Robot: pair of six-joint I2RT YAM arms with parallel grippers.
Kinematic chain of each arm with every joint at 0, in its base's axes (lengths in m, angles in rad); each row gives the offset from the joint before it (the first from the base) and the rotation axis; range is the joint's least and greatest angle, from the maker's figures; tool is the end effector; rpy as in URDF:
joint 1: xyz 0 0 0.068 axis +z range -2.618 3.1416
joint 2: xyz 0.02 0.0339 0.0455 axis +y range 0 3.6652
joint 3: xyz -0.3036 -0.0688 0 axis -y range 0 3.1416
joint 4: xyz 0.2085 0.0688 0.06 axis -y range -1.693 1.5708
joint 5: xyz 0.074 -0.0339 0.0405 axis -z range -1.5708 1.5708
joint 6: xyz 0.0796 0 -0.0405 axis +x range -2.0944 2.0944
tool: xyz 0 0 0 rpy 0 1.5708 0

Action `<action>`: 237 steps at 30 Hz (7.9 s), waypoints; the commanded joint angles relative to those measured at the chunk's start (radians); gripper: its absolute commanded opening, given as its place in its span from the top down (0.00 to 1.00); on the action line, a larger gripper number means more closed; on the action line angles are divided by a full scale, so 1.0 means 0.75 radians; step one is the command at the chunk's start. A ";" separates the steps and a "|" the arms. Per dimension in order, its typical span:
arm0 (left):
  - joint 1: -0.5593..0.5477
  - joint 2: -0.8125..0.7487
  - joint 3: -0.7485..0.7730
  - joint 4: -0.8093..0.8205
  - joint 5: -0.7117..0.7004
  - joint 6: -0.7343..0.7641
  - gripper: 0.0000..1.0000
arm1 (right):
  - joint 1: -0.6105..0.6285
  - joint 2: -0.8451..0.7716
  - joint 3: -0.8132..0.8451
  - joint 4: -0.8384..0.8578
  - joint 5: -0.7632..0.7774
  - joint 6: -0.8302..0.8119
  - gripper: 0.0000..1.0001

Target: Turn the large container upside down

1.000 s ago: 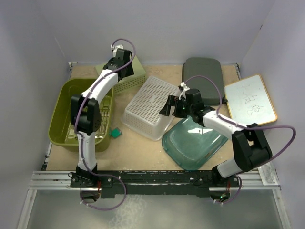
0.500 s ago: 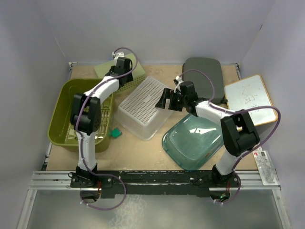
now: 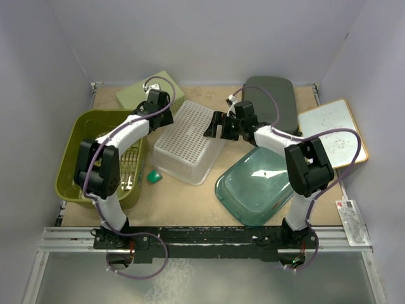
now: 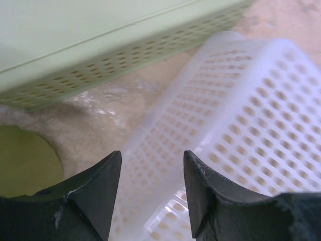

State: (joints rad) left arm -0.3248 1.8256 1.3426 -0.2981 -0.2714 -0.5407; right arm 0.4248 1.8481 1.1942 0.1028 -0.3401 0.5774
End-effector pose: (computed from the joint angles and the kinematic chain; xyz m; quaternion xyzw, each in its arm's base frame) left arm 0.4011 -0.1125 0.2575 -0.1503 0.9036 -0.0465 0.3984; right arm 0.3827 0.2023 0.2483 -0.0168 0.8640 0.3606 0.3509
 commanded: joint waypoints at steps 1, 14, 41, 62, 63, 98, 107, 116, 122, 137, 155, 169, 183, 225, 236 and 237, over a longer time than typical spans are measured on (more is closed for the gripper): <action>-0.091 -0.161 0.140 -0.144 0.032 -0.008 0.50 | 0.012 -0.079 0.024 0.016 -0.024 -0.067 0.04; -0.556 -0.536 -0.106 -0.604 -0.265 -0.077 0.49 | 0.004 -0.935 -0.519 -0.278 0.423 -0.200 0.00; -0.362 0.021 0.345 -0.170 -0.081 0.034 0.50 | 0.002 -1.260 -0.465 -0.564 0.597 -0.281 0.00; -0.160 -0.654 -0.164 -0.826 -0.371 -0.108 0.40 | 0.002 -1.162 -0.508 -0.458 0.505 -0.272 0.00; -0.157 -0.653 -0.202 -0.806 -0.366 -0.115 0.39 | 0.002 -1.161 -0.509 -0.462 0.505 -0.273 0.00; -0.158 -0.991 0.226 -0.419 0.627 -0.377 1.00 | 0.002 -1.142 -0.495 -0.413 0.467 -0.198 0.00; -0.159 -1.179 -0.190 0.116 0.826 -0.678 1.00 | 0.002 -1.190 -0.503 -0.431 0.492 -0.201 0.00; -0.158 -1.244 -0.570 0.718 0.955 -1.073 1.00 | 0.002 -1.188 -0.495 -0.423 0.435 -0.188 0.00; -0.158 -1.299 -0.571 0.546 0.917 -1.007 1.00 | 0.002 -1.165 -0.471 -0.350 0.321 -0.166 0.00; -0.158 -1.474 -0.809 0.369 0.831 -0.987 1.00 | 0.002 -1.152 -0.538 -0.023 -0.085 0.206 0.00; -0.156 -1.398 -0.885 0.110 0.815 -0.702 1.00 | 0.039 -0.826 -0.791 1.243 -0.742 0.902 0.00; -0.156 -1.180 -0.549 -0.395 0.571 -0.257 0.95 | 0.074 -0.707 -0.750 1.917 -0.797 1.330 0.00; -0.147 -1.094 -0.521 -0.522 0.376 -0.176 0.96 | 0.139 -0.831 -0.676 1.327 -0.753 0.937 0.00; -0.122 -1.017 -0.755 -0.374 0.439 -0.188 1.00 | 0.151 -0.900 -0.596 0.852 -0.626 0.654 0.00; -0.122 -1.030 -0.804 -0.321 0.422 -0.276 1.00 | 0.163 -0.830 -0.614 1.248 -0.735 0.906 0.00; -0.121 -1.036 -0.804 -0.325 0.415 -0.287 1.00 | 0.166 -0.823 -0.618 1.296 -0.734 0.932 0.00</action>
State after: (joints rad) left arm -0.4122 0.9688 0.8440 -0.2398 0.1513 -0.8650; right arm 0.5156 1.2442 0.7078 0.7341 -0.8040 1.1431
